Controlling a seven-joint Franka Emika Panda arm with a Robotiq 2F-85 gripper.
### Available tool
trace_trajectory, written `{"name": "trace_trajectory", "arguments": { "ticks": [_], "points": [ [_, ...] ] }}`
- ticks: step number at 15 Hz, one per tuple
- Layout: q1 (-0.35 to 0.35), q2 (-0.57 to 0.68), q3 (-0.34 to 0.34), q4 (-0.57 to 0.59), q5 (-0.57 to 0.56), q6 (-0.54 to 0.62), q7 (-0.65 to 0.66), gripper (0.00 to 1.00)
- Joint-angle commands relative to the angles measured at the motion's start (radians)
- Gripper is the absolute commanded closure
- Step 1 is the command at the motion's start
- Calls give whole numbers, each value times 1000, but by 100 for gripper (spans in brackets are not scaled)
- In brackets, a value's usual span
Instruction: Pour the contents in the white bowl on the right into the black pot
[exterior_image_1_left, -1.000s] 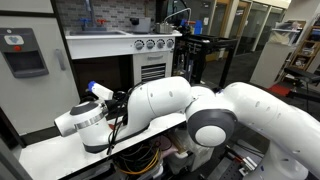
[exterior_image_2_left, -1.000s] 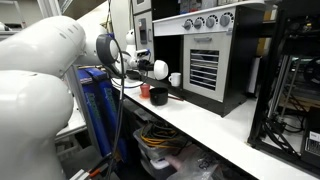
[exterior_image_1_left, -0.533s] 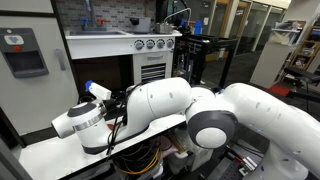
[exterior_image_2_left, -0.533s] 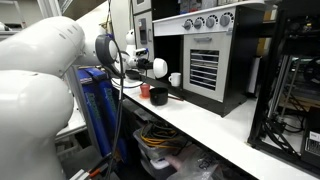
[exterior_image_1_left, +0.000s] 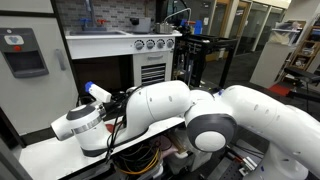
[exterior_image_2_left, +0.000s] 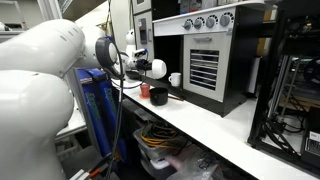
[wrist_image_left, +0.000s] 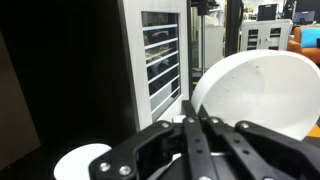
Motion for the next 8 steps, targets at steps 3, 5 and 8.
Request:
{"name": "trace_trajectory", "arguments": {
  "ticks": [3, 5, 8],
  "points": [
    [3, 45, -11, 70, -4, -13, 80, 99],
    [1, 57, -8, 89, 2, -18, 119, 99],
    [0, 72, -6, 109, 3, -13, 182, 99]
  ]
}}
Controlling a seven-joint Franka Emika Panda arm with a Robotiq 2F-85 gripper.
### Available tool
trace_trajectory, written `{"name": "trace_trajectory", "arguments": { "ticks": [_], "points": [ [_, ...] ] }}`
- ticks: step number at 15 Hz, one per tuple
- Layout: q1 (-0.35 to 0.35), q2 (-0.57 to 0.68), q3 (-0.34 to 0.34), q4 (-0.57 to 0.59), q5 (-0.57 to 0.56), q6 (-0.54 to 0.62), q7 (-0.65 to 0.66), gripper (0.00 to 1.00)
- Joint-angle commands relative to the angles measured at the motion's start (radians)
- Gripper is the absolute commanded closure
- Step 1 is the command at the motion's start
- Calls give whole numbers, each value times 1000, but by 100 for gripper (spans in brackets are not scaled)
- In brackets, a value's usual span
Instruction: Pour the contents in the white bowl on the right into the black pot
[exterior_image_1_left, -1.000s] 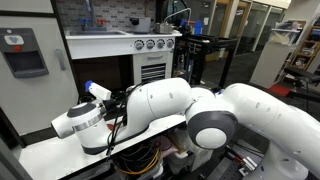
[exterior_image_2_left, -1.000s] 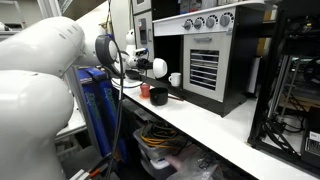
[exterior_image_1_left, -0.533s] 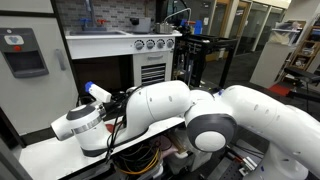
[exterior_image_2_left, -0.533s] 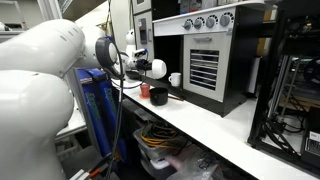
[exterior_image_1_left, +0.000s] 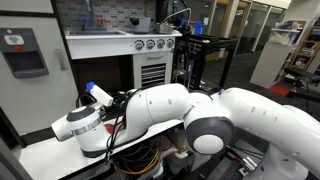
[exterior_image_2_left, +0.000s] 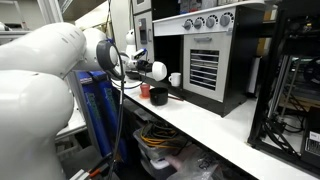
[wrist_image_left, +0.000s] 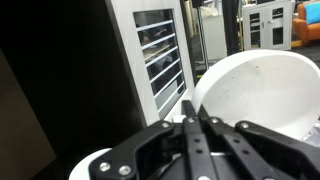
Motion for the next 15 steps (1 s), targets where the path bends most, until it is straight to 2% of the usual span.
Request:
{"name": "trace_trajectory", "arguments": {
  "ticks": [1, 10, 15],
  "points": [
    [0, 42, -5, 70, 3, -10, 61, 99],
    [-1, 59, -2, 76, -4, 16, 198, 99],
    [3, 42, -21, 43, 12, 37, 257, 99]
  ]
}}
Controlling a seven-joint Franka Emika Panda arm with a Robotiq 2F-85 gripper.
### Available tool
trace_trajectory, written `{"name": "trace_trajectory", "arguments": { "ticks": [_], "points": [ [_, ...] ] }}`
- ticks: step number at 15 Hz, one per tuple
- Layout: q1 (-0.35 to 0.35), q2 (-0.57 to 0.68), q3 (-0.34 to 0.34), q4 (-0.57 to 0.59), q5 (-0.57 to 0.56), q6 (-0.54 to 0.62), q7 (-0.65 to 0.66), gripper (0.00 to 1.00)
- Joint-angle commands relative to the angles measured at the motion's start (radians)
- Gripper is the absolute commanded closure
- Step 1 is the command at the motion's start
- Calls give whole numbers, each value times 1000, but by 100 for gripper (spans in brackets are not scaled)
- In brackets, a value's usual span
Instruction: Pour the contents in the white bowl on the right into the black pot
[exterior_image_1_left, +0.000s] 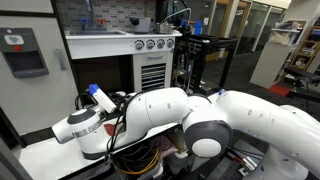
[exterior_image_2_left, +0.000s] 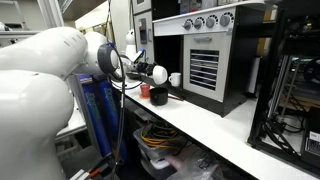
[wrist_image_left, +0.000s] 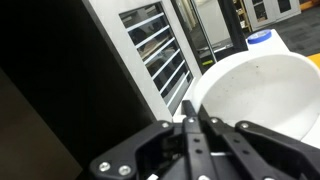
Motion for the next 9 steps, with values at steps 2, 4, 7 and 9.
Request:
{"name": "trace_trajectory", "arguments": {
  "ticks": [2, 4, 7, 9],
  "points": [
    [3, 2, -21, -3, 9, 32, 40, 99],
    [3, 2, -22, -6, 7, 37, 47, 99],
    [4, 1, -26, -12, 2, 49, 41, 99],
    [5, 0, -30, -17, -1, 59, 34, 99]
  ]
}}
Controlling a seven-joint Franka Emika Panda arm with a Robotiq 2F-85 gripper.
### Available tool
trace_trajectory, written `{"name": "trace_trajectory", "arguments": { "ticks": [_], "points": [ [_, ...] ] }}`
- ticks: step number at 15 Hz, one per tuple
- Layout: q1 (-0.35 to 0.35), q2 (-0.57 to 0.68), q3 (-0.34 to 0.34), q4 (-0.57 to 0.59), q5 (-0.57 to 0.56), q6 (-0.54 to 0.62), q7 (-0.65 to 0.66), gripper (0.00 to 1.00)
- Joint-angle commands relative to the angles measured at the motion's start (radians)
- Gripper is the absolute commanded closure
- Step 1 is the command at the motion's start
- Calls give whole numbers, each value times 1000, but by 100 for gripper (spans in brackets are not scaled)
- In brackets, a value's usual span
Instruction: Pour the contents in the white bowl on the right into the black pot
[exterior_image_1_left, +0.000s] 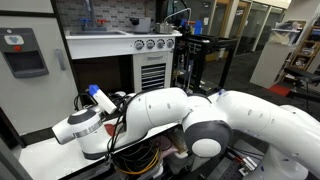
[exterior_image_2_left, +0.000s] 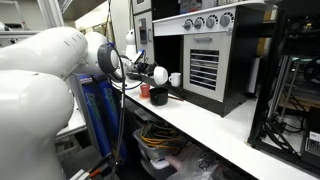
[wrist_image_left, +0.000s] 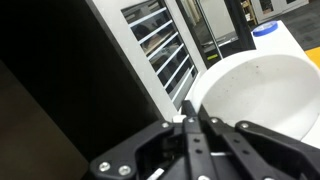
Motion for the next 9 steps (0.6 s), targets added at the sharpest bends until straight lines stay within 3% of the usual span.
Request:
{"name": "trace_trajectory", "arguments": {
  "ticks": [1, 9],
  "points": [
    [5, -1, -27, -14, -2, 31, -7, 99],
    [10, -7, -41, -29, -13, 32, -51, 99]
  ]
}}
